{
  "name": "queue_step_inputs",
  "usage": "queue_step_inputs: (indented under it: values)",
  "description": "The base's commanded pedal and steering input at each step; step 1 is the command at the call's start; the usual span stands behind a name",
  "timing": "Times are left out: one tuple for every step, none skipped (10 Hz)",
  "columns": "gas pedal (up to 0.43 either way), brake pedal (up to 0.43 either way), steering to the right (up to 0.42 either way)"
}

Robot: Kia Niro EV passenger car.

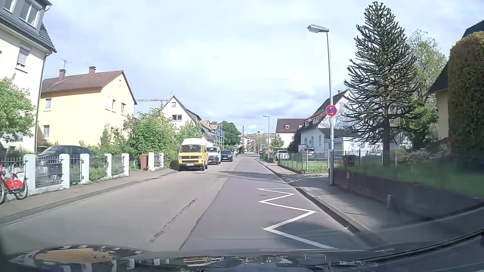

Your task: Follow the waypoints while adhering to traffic rules and regulations

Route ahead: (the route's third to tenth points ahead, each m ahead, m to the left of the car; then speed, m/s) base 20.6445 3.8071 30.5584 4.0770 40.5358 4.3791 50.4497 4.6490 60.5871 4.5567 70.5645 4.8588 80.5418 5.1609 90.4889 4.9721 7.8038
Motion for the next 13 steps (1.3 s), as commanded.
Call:
queue_step_inputs:
  values:
    - [0.039, 0.0, -0.002]
    - [0.039, 0.0, -0.002]
    - [0.039, 0.0, -0.002]
    - [0.039, 0.0, -0.002]
    - [0.039, 0.0, -0.002]
    - [0.039, 0.0, -0.002]
    - [0.039, 0.0, -0.001]
    - [0.039, 0.0, -0.001]
    - [0.039, 0.0, -0.002]
    - [0.039, 0.0, -0.002]
    - [0.039, 0.0, -0.002]
    - [0.039, 0.0, -0.002]
    - [0.039, 0.0, -0.002]
